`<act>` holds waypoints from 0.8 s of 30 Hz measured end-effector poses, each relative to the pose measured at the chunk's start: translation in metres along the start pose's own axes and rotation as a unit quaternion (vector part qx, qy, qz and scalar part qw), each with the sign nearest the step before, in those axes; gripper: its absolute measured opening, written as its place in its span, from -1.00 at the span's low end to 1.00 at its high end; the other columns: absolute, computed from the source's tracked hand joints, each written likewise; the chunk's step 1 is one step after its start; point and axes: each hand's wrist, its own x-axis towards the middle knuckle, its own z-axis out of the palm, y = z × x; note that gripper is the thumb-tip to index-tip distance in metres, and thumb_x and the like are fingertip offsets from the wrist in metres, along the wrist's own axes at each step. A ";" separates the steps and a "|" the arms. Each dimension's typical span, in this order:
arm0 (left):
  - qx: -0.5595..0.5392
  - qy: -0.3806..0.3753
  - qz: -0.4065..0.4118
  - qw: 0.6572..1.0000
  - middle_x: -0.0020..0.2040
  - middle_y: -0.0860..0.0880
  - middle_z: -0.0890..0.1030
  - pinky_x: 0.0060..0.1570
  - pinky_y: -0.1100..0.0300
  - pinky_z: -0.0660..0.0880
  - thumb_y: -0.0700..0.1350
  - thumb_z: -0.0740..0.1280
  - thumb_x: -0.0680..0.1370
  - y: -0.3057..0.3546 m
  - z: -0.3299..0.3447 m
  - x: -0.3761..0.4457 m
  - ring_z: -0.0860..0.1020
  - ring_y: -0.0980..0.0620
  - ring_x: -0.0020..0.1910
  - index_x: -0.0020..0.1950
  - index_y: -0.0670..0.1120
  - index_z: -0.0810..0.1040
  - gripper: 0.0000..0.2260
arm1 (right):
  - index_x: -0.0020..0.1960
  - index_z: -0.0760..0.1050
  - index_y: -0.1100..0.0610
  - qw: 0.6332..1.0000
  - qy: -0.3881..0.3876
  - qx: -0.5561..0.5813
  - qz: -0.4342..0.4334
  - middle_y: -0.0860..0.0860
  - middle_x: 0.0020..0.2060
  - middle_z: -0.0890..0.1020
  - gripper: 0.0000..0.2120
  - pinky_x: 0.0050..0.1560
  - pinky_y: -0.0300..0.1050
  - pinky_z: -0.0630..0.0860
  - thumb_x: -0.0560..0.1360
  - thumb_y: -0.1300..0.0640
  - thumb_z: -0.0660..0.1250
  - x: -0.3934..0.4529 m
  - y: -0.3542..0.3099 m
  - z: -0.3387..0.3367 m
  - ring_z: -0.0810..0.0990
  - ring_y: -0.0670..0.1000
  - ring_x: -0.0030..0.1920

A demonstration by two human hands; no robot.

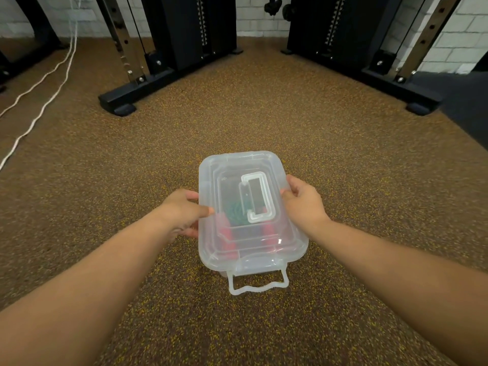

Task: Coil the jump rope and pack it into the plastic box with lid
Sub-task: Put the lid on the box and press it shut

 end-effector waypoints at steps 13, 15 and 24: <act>0.286 0.078 0.179 0.938 0.40 -0.09 0.33 0.30 0.01 0.37 -0.10 0.36 0.51 -0.013 0.000 0.003 0.40 -0.10 0.33 0.51 -0.06 0.15 -0.37 | 0.50 0.15 0.08 0.935 -0.058 -0.273 -0.218 0.05 0.52 0.20 -0.55 0.50 -0.15 -0.06 0.62 0.14 0.05 -0.028 0.000 -0.011 0.09 -0.01 0.53; 0.385 0.067 0.340 0.855 0.48 0.01 0.23 0.43 0.15 0.12 -0.05 0.25 0.57 -0.018 0.001 -0.014 0.20 0.03 0.46 0.49 0.01 0.19 -0.49 | 0.48 0.18 0.02 0.885 -0.116 -0.334 -0.304 0.02 0.51 0.22 -0.56 0.53 -0.04 -0.07 0.62 -0.01 0.04 -0.042 0.001 -0.019 0.07 -0.03 0.52; 0.665 -0.034 0.457 0.589 0.52 -0.10 0.15 0.39 -0.06 0.04 0.56 0.10 0.24 -0.074 0.019 -0.044 0.11 -0.07 0.50 0.53 -0.14 0.12 0.07 | 0.53 -0.03 0.14 0.689 -0.180 -0.505 -0.488 0.13 0.49 0.26 0.03 0.48 0.09 -0.03 0.31 -0.40 0.28 -0.071 0.045 -0.027 0.10 0.12 0.51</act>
